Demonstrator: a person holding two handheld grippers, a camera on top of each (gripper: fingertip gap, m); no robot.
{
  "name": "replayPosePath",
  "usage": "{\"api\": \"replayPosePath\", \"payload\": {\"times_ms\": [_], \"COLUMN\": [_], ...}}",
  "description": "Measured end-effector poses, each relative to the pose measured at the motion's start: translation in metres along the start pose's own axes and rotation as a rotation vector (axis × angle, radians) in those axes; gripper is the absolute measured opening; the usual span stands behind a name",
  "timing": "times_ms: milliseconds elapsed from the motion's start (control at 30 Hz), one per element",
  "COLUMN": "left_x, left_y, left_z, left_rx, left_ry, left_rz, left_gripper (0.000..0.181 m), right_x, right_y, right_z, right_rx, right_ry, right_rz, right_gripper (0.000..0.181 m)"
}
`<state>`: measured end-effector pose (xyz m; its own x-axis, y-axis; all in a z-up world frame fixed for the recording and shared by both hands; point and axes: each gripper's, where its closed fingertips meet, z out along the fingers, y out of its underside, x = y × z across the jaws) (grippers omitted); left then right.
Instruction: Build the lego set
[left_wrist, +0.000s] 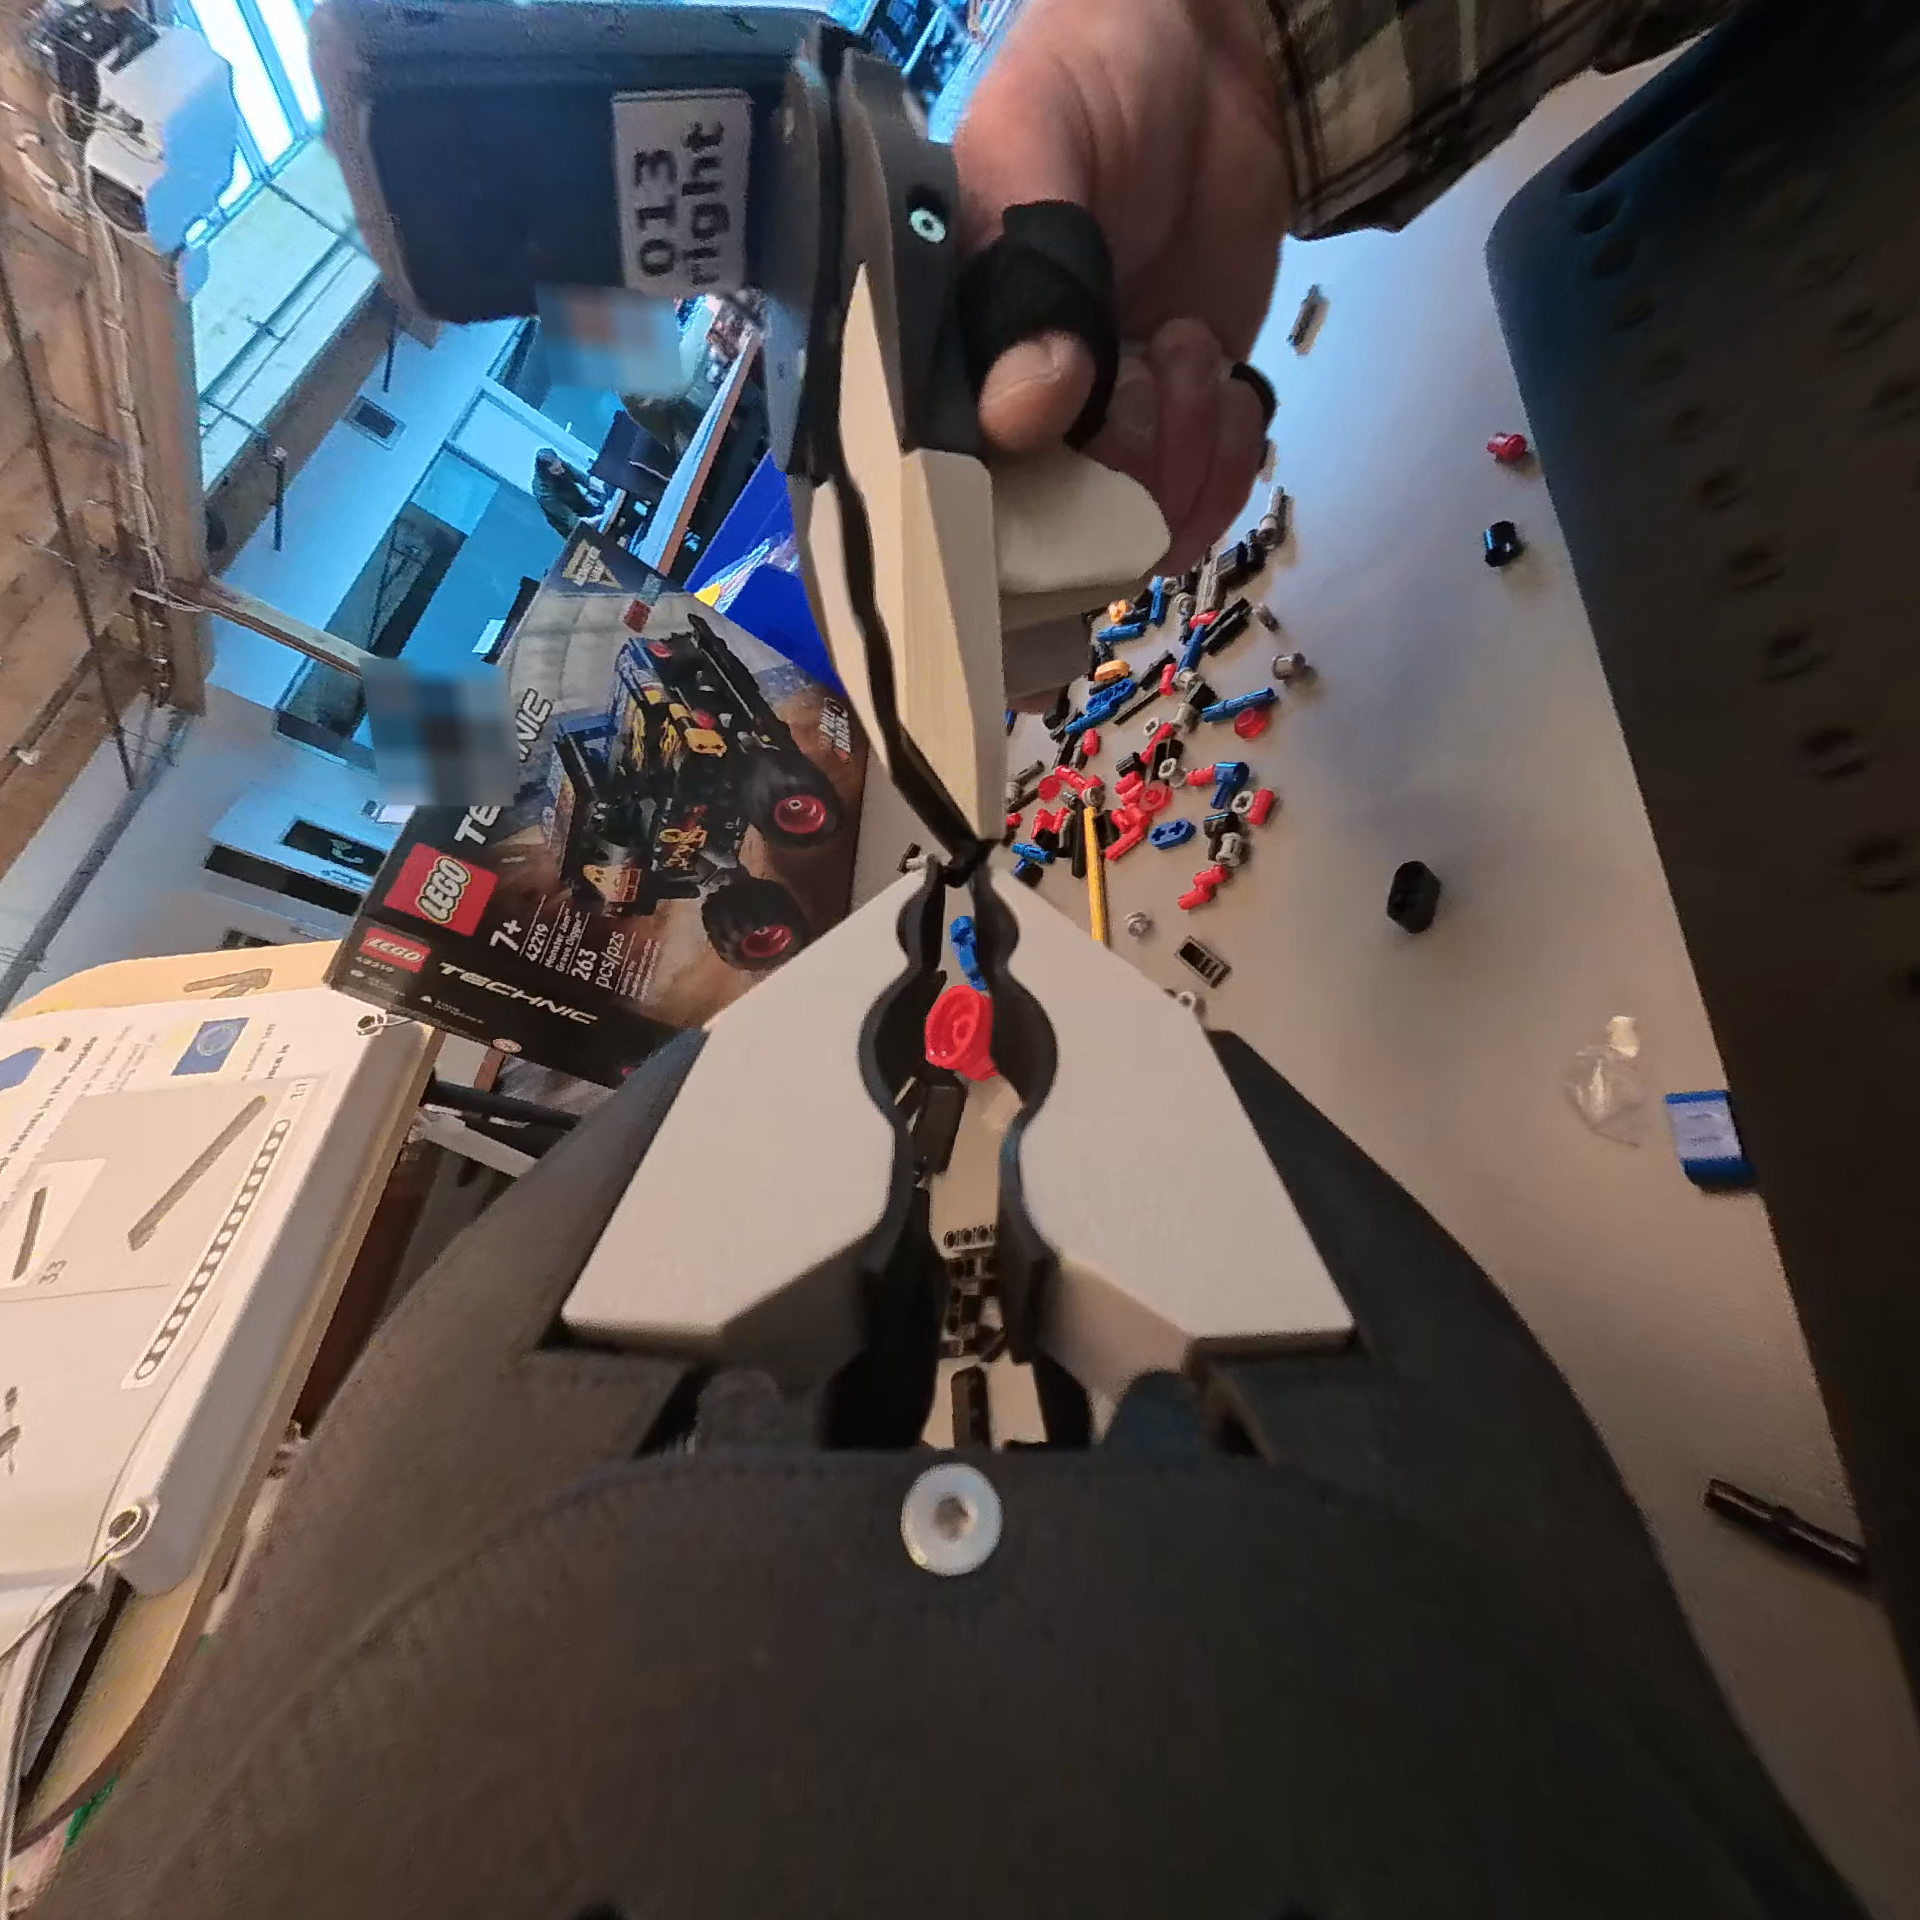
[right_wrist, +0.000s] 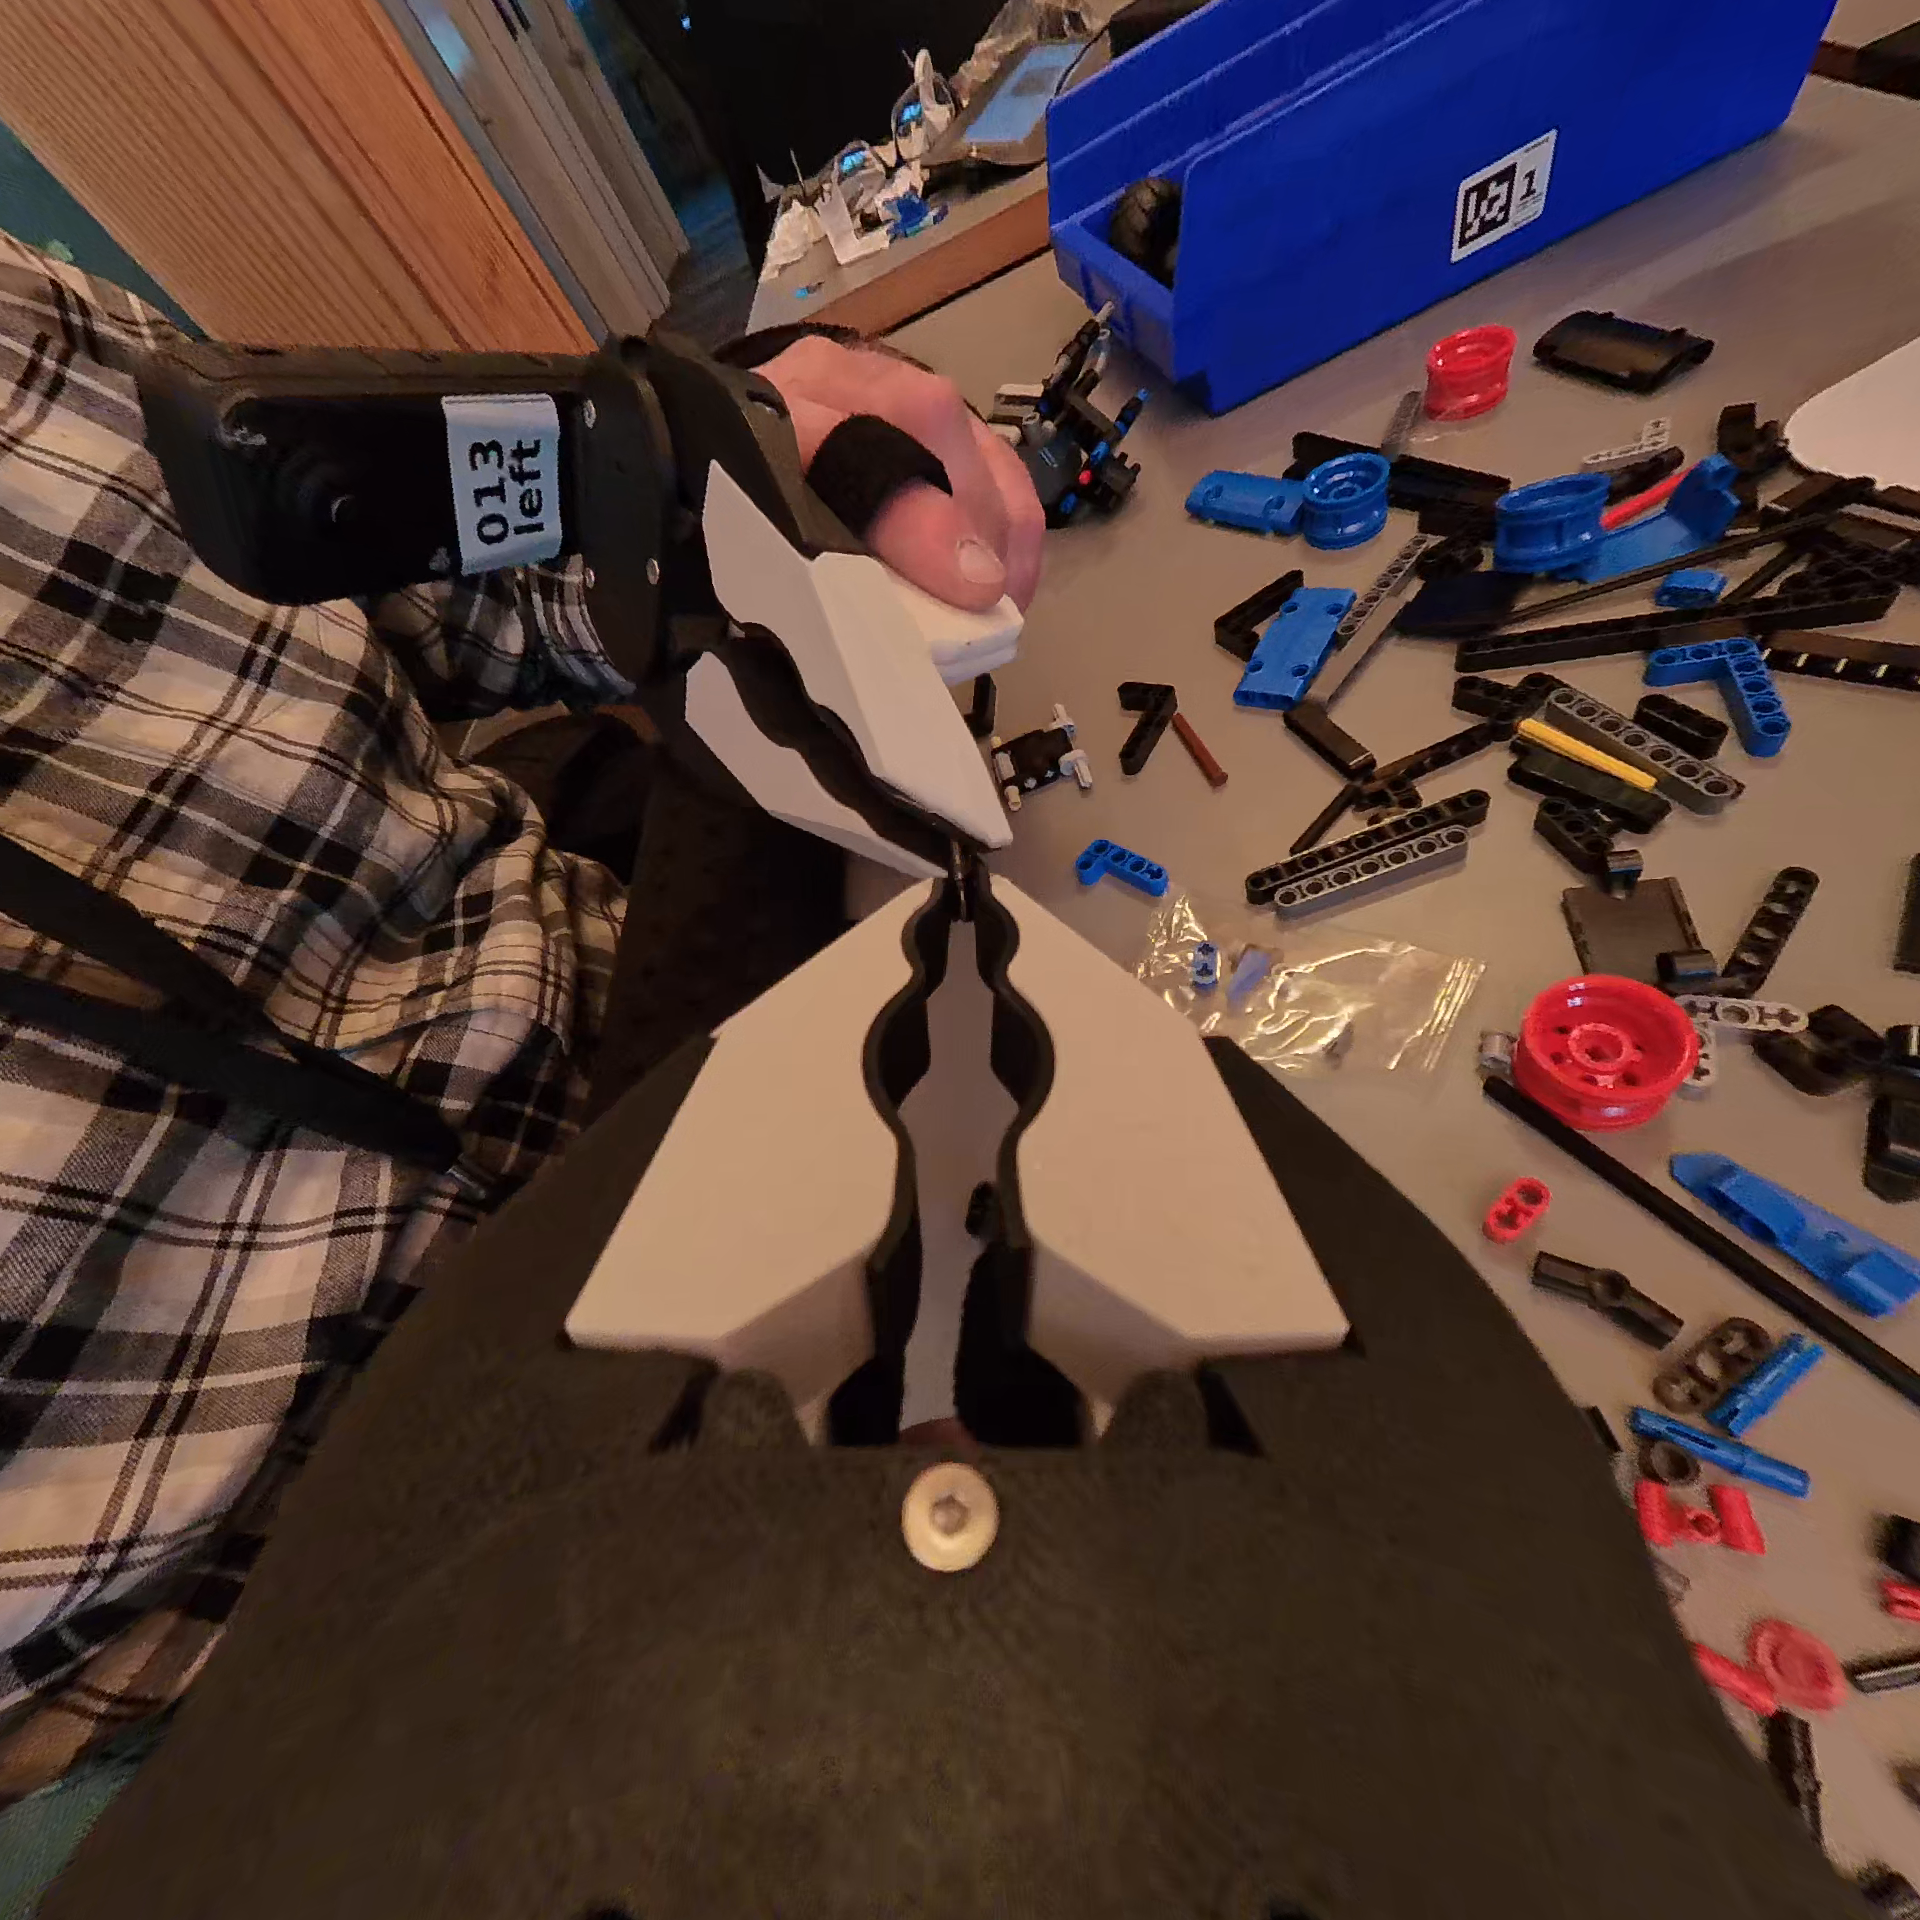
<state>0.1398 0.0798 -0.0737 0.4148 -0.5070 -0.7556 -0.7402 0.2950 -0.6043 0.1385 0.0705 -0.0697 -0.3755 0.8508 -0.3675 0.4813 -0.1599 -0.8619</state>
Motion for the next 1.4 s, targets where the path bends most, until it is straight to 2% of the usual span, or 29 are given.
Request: {"api": "replayPosePath", "payload": {"times_ms": [267, 567, 833, 1100, 1400], "left_x": [-0.012, -0.013, -0.018, -0.025, -0.033], "left_y": [-0.004, -0.013, -0.021, -0.025, -0.029], "left_z": [-0.003, -0.002, -0.003, -0.005, -0.008], "left_rx": [0.027, 0.067, 0.116, 0.172, 0.251], "left_ry": [-0.053, -0.066, -0.067, -0.048, -0.004], "left_rz": [-0.091, -0.149, -0.228, -0.362, -0.536], "left_gripper": [0.002, 0.0, 0.001, 0.0, 0.0], "right_x": [-0.001, -0.003, -0.01, -0.012, -0.01], "right_y": [-0.017, -0.019, -0.027, -0.032, -0.032], "right_z": [-0.007, -0.013, -0.015, -0.017, -0.013], "right_rx": [0.158, 0.243, 0.3, 0.323, 0.265], "right_ry": [0.041, 0.086, 0.047, 0.084, 0.227], "right_rz": [0.024, 0.024, 0.019, -0.02, -0.206], "right_gripper": [0.004, 0.009, 0.007, 0.008, 0.01]}}
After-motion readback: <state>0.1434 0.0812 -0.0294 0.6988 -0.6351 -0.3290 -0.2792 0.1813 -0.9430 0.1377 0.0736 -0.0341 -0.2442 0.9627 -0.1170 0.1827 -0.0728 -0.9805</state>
